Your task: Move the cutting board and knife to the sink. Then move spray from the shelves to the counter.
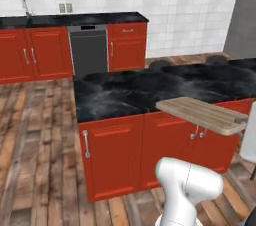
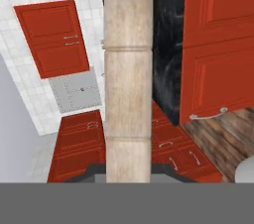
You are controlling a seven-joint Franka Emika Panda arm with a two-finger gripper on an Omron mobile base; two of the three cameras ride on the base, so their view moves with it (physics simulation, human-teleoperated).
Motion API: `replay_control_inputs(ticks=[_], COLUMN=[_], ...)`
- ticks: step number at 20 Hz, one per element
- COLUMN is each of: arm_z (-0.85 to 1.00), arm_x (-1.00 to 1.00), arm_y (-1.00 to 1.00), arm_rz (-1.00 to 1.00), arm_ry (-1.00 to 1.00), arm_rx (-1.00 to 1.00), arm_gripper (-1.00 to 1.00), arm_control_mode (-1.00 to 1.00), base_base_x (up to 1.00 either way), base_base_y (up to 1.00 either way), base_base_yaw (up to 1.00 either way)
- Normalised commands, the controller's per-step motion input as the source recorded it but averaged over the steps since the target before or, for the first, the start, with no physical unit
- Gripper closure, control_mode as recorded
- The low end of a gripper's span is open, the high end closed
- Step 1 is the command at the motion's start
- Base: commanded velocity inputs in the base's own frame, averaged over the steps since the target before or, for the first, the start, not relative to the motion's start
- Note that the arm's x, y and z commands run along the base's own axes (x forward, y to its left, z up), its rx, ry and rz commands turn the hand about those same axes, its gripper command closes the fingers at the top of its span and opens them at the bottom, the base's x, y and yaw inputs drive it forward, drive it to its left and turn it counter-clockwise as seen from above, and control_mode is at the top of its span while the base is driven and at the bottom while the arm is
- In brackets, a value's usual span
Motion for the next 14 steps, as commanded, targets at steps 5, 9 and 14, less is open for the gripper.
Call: replay_control_inputs(ticks=[5,9,14], arm_z=[0.0,0.0,0.0], arm_x=[0.0,0.0,0.0], arm_y=[0.0,0.0,0.0], arm_rz=[0.0,0.0,0.0], arm_ry=[0.0,0.0,0.0], arm_rx=[0.0,0.0,0.0], arm_gripper=[1.0,1.0,1.0], arm_control_mode=[1.0,1.0,1.0], base_base_x=[0.52,0.59,0.58], base_base_y=[0.18,0.57,0.6], base_base_yaw=[0.16,0.0,0.0])
